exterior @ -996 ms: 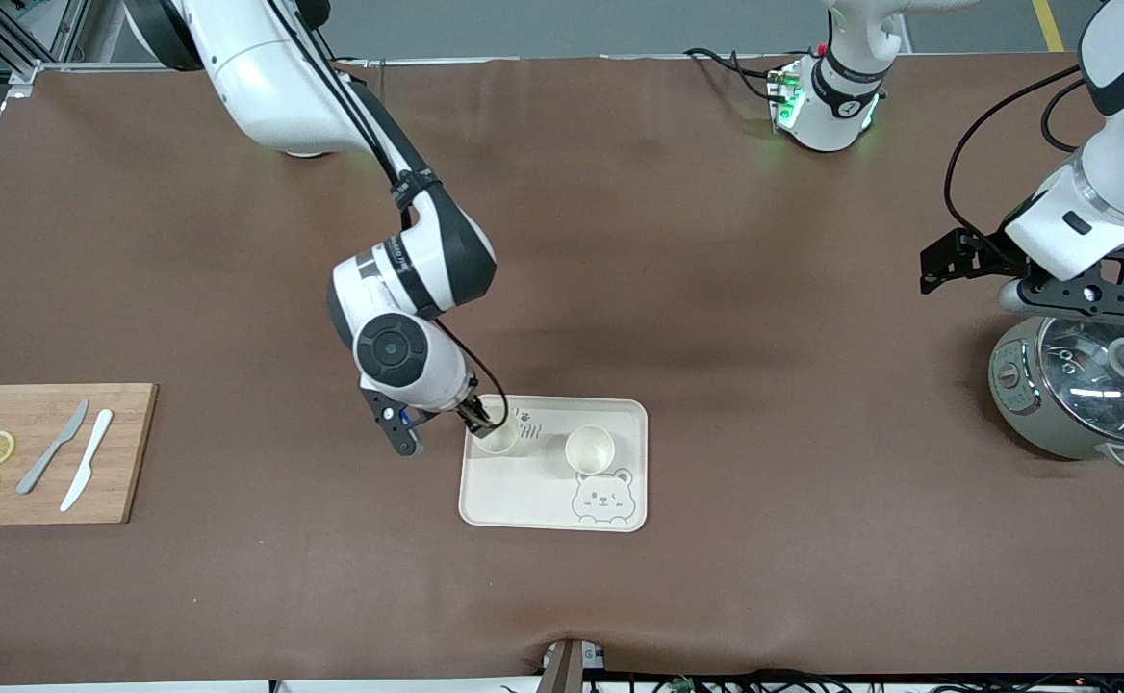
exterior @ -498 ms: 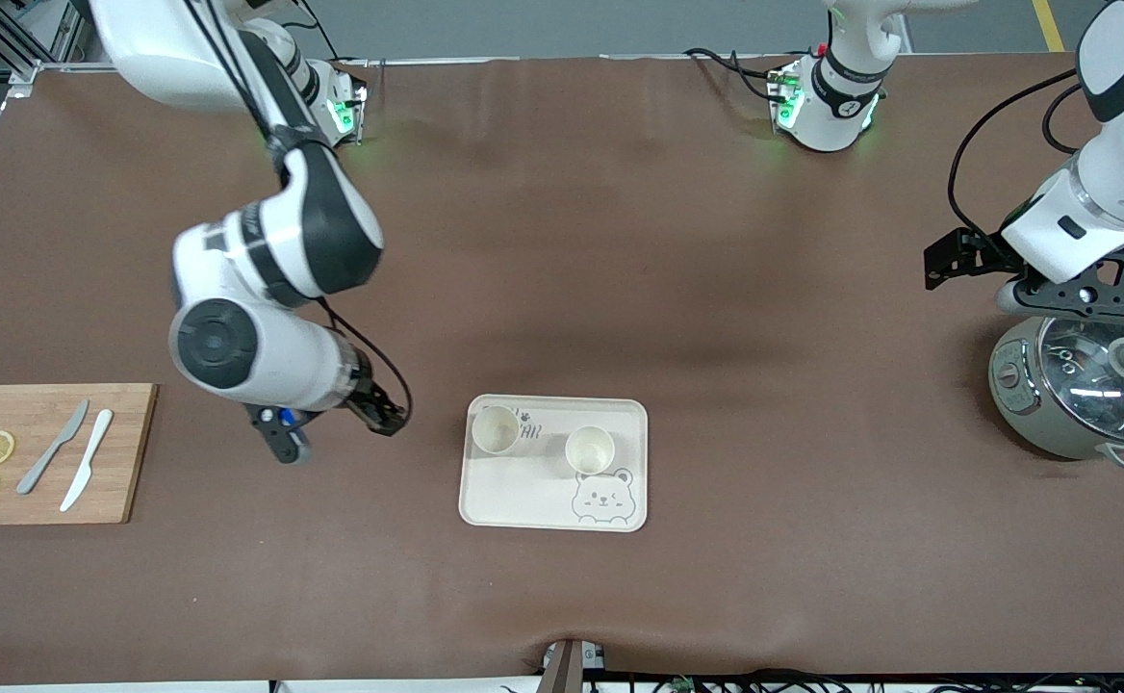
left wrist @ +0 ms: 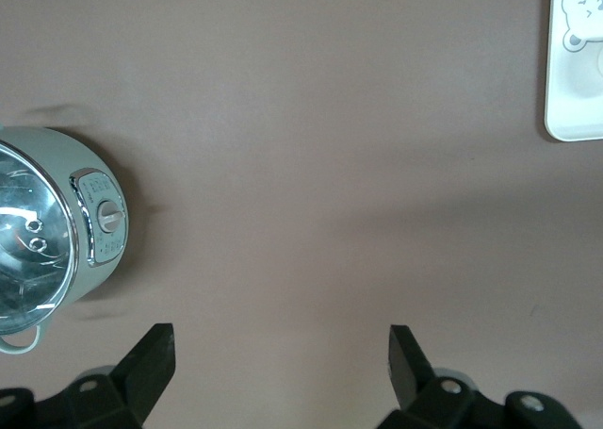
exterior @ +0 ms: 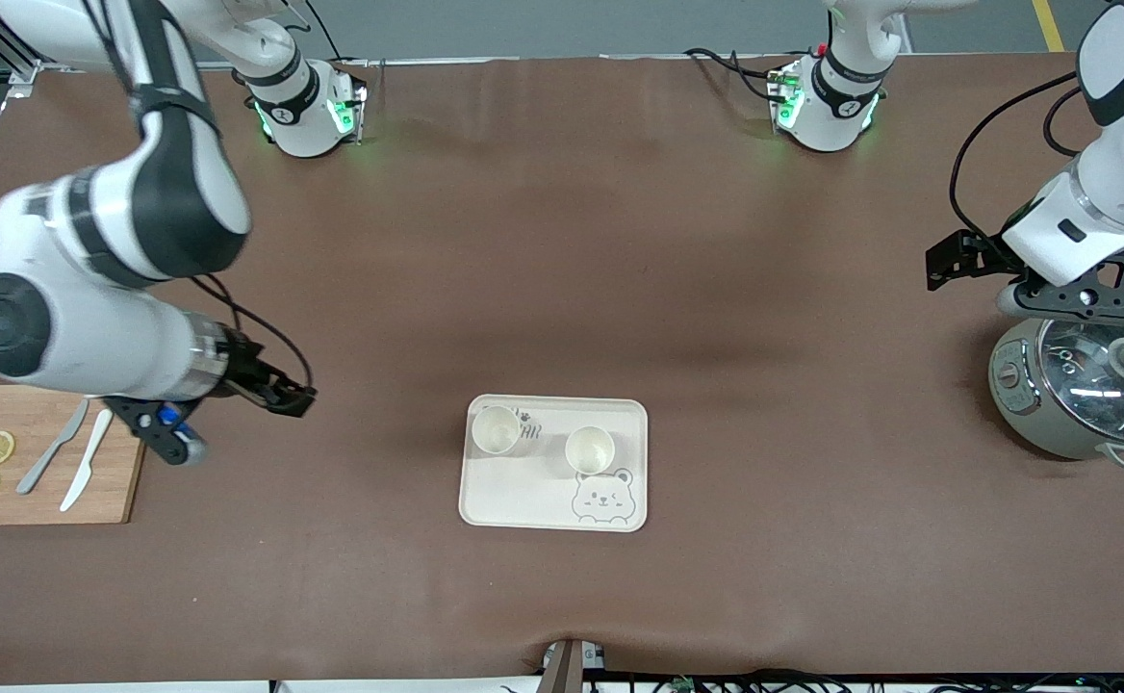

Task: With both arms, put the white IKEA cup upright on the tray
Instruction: 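Open the right gripper and draw it back from the tray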

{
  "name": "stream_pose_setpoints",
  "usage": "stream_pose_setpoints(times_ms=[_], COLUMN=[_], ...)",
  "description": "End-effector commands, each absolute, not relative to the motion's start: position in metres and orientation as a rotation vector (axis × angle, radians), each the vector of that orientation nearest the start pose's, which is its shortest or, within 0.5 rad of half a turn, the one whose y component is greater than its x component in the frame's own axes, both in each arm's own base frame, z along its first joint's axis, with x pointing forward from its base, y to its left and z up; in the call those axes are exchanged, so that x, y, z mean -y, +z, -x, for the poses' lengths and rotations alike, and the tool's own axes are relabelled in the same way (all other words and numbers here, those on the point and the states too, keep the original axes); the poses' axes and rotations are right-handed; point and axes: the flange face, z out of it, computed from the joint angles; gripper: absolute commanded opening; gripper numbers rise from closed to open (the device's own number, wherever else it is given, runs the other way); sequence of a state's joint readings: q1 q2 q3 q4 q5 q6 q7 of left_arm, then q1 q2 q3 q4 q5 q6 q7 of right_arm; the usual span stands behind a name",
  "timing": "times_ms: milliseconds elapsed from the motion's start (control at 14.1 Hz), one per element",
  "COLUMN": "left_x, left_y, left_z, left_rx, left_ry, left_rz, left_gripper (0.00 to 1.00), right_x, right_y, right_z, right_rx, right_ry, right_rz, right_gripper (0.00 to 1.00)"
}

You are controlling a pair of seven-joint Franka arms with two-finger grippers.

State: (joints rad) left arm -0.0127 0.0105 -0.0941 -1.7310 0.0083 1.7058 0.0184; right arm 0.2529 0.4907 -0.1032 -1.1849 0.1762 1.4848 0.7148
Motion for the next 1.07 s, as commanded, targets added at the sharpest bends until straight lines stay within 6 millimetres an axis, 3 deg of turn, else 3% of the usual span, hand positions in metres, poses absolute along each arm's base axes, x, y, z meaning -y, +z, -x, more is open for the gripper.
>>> stream_pose_setpoints(times_ms=[0, 213, 427, 569, 711, 853, 996], left_x=[0.056, 0.049, 0.050, 0.050, 0.049, 0.048, 0.048], left_y=[0.557, 0.557, 0.555, 0.557, 0.557, 0.556, 0.555], left_z=[-0.563, -0.564, -0.565, -0.565, -0.565, -0.565, -0.566], left_rx=[-0.196, -0.183, -0.183, -0.182, -0.181, -0.179, -0.182], left_ry=[0.032, 0.027, 0.032, 0.028, 0.028, 0.030, 0.030], left_rz=[3.116, 3.114, 3.115, 3.118, 3.121, 3.121, 3.121], left_gripper=[1.00, 1.00, 1.00, 1.00, 1.00, 1.00, 1.00], right_x=[-0.090, -0.072, -0.042, -0.038, -0.050, -0.034, -0.017], right_y=[0.517, 0.528, 0.539, 0.542, 0.564, 0.585, 0.593], right_z=[-0.656, -0.660, -0.661, -0.652, -0.639, -0.622, -0.615], right_rx=[-0.603, -0.604, -0.492, -0.453, -0.407, -0.382, -0.276], right_ry=[0.372, 0.329, 0.308, 0.367, 0.338, 0.281, 0.255], right_rz=[2.978, 2.966, 2.968, 2.977, 2.993, 2.996, 3.008], right_gripper=[1.00, 1.00, 1.00, 1.00, 1.00, 1.00, 1.00])
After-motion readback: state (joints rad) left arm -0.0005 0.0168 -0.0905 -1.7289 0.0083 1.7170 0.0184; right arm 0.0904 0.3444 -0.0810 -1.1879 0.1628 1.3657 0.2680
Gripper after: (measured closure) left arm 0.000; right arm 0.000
